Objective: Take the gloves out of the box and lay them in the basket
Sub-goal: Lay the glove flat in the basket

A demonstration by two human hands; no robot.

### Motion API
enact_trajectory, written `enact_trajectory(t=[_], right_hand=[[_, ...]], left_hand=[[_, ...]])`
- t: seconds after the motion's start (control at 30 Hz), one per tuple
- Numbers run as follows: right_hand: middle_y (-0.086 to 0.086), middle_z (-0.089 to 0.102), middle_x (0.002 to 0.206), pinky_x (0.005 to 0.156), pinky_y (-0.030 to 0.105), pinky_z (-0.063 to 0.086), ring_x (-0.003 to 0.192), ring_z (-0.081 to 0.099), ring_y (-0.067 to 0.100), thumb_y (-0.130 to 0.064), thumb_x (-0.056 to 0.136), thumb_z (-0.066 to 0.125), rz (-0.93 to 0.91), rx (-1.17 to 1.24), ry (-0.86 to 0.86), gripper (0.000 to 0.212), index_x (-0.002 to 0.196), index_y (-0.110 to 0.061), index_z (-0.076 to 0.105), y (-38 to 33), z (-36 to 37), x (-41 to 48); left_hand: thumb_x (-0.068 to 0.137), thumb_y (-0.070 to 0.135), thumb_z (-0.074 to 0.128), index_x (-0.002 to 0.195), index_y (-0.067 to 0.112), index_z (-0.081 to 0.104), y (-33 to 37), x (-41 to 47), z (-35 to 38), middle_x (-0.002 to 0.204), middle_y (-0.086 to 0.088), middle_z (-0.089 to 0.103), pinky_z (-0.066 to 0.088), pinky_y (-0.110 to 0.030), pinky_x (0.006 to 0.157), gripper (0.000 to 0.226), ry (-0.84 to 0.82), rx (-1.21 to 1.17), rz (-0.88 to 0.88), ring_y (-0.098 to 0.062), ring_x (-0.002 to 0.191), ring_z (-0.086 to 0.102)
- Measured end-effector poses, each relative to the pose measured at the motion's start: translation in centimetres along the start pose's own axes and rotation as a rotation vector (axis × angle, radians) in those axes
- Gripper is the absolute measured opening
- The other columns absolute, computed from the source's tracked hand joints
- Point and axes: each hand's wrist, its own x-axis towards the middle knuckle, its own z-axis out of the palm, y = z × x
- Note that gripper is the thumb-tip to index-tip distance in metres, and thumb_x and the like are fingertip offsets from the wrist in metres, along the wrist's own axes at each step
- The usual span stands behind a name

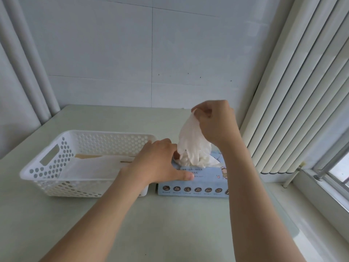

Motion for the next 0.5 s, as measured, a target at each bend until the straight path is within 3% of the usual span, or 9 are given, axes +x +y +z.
enact_trajectory(t=[0.17,0.3,0.4,0.5], right_hand=[[-0.018,0.066,0.074,0.061,0.002,0.04,0.067,0.059,-0.006,-0.014,0.103,0.057,-0.05,0.023,-0.033,0.022,0.101,-0.018,0.079,-0.5,0.4,-0.2],[-0.014,0.046,0.051,0.049,0.015,0.033,0.05,0.04,0.004,-0.024,0.105,0.059,0.012,0.206,0.011,0.021,0.096,-0.021,0.078,-0.3,0.9,-0.1],[0.02,0.059,0.071,0.06,0.027,0.04,0.062,0.047,0.012,-0.026,0.104,0.063,0.012,0.359,-0.054,0.02,0.094,-0.023,0.079,-1.1,1.5,-0.7],[0.026,0.072,0.09,0.063,0.034,0.047,0.067,0.059,0.018,-0.025,0.106,0.063,0.059,0.495,-0.14,0.019,0.099,-0.018,0.079,-1.8,2.3,-1.4]], left_hand=[[0.075,0.083,0.069,0.104,0.03,0.071,-0.2,-0.5,-0.8,0.092,0.011,0.071,0.057,-0.04,0.085,0.06,-0.003,-0.206,0.001,-0.012,0.088,0.068],[0.092,0.074,0.057,0.109,0.029,0.072,-1.1,-0.4,-2.1,0.104,0.011,0.077,0.057,-0.042,0.094,0.05,0.079,-0.523,-0.046,-0.011,0.101,0.072],[0.105,0.049,0.057,0.1,0.015,0.073,-0.9,-0.4,-3.0,0.094,-0.007,0.076,0.055,-0.046,0.087,0.038,0.266,-0.823,-0.021,-0.021,0.089,0.073],[0.107,0.039,0.054,0.099,0.009,0.073,-0.8,-0.5,-3.5,0.098,-0.017,0.075,0.056,-0.049,0.083,0.036,0.428,-0.971,-0.098,-0.037,0.093,0.07]])
